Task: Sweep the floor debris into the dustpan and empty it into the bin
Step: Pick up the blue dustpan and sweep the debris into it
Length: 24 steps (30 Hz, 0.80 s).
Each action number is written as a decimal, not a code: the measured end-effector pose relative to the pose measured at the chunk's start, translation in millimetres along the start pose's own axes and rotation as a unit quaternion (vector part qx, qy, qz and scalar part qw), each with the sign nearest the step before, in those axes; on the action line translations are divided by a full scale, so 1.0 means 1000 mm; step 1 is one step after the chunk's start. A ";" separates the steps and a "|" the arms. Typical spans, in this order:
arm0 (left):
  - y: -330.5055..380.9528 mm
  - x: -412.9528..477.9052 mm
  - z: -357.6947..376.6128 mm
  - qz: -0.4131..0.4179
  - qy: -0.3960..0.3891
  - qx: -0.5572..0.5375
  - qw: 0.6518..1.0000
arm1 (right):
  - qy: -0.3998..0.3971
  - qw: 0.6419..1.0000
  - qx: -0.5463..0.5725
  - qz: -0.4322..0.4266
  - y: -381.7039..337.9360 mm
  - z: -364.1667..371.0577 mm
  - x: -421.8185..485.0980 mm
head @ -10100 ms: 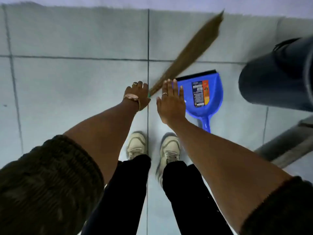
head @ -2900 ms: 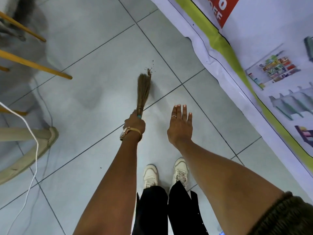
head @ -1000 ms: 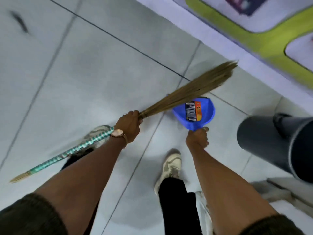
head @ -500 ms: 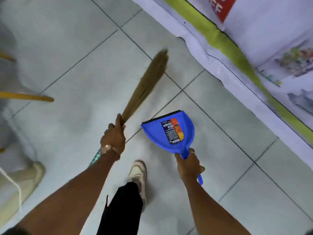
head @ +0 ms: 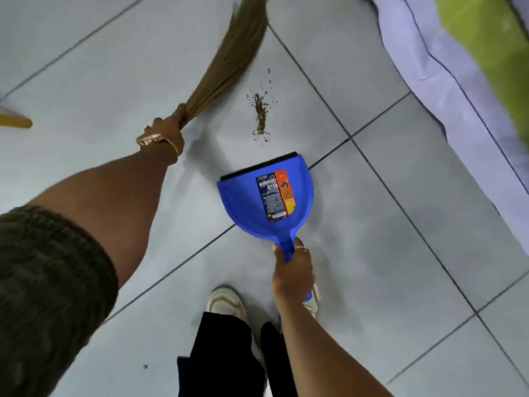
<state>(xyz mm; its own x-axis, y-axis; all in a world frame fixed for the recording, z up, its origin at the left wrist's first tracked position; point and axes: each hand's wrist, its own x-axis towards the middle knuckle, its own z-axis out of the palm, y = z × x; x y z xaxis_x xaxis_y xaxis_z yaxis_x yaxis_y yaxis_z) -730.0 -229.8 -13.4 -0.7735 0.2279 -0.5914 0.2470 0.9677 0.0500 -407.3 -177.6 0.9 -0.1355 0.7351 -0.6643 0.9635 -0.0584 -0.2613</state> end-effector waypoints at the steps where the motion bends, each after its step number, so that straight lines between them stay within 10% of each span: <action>1: -0.003 0.000 0.008 0.003 -0.012 0.014 1.000 | 0.004 1.000 0.023 0.003 -0.004 0.001 0.003; 24: -0.107 -0.145 0.019 0.136 -0.049 0.158 0.977 | -0.047 0.998 -0.001 -0.029 -0.055 -0.060 0.083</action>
<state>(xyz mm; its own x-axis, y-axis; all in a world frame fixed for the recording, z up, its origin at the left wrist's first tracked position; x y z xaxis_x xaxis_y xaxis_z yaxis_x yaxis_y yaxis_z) -633.3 -368.4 51.1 -0.5986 0.4458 -0.6655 0.6157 0.7875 -0.0263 -457.3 -72.2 2.0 -0.2128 0.6700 -0.7112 0.9536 -0.0161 -0.3005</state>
